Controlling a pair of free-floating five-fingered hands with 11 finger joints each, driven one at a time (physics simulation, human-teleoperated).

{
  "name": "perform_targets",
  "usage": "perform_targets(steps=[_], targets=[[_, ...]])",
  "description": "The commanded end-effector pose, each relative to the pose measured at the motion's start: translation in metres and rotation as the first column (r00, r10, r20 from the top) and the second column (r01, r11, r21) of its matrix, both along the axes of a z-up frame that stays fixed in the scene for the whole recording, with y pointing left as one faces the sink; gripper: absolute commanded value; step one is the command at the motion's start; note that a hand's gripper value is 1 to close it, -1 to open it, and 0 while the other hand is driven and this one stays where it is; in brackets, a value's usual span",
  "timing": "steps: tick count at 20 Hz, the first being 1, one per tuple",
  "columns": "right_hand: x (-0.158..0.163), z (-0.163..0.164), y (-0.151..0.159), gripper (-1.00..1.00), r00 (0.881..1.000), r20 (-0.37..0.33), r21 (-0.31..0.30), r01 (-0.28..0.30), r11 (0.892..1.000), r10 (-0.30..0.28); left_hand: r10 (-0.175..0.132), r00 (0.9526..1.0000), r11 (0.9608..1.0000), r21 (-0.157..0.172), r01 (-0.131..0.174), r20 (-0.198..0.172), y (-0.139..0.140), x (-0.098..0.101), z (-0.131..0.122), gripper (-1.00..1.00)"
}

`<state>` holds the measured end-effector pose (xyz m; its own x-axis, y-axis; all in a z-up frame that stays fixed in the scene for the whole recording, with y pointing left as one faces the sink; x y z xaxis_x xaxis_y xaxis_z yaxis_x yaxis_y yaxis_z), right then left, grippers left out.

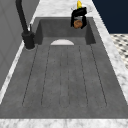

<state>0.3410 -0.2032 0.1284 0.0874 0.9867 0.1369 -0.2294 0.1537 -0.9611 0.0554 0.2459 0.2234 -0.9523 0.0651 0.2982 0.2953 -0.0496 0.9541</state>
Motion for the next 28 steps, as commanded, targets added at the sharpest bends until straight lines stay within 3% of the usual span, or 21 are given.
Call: perform_targets(steps=[1,6,20,28], targets=[[0.000,-0.026,0.000,1.00,1.000,0.027,-0.014,-0.004,1.000,0.005,0.000,1.0000,1.0000,0.000,0.000,0.000,0.000,0.000,0.000,0.00],[0.011,-0.064,0.001,1.00,0.998,0.059,-0.009,0.005,1.000,-0.004,0.000,1.0000,1.0000,0.000,0.000,0.000,0.000,0.000,0.000,0.00],[0.072,-0.118,-0.014,1.00,1.000,-0.009,-0.002,-0.016,1.000,0.016,0.000,1.0000,1.0000,0.000,0.000,0.000,0.000,0.000,0.000,0.00],[0.074,-0.173,-0.007,1.00,0.999,0.048,-0.010,0.011,1.000,-0.010,0.000,1.0000,1.0000,0.000,0.000,0.000,0.000,0.000,0.000,0.00]])
